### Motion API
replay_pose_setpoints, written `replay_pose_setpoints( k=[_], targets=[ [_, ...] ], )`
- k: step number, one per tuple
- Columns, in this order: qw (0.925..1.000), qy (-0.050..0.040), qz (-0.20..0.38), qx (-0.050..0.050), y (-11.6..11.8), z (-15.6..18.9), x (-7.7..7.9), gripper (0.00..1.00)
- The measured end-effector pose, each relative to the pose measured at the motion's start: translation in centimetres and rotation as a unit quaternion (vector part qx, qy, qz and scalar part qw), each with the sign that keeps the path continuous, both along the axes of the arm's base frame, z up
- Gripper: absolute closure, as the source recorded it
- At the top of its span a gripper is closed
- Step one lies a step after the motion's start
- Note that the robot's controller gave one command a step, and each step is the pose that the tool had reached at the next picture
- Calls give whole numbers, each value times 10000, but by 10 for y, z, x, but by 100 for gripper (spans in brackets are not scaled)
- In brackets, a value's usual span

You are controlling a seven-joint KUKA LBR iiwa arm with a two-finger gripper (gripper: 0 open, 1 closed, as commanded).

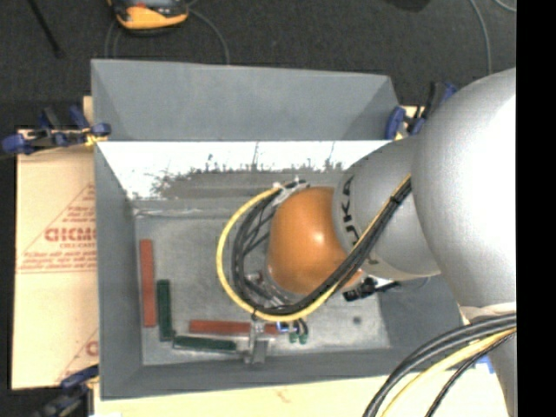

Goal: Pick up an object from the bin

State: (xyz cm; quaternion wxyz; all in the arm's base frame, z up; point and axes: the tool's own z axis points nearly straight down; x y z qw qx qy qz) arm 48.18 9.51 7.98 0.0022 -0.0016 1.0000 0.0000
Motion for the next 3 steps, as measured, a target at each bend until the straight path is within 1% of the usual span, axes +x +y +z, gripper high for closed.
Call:
replay_pose_setpoints(
  k=[1, 2, 3],
  targets=[
    [9989, -33, -460, 11, 3, -16, -1, 100],
    [9986, -4, -527, 10, 4, -15, -3, 100],
    [9984, 43, -559, 2, 4, -9, -5, 100]
  ],
)
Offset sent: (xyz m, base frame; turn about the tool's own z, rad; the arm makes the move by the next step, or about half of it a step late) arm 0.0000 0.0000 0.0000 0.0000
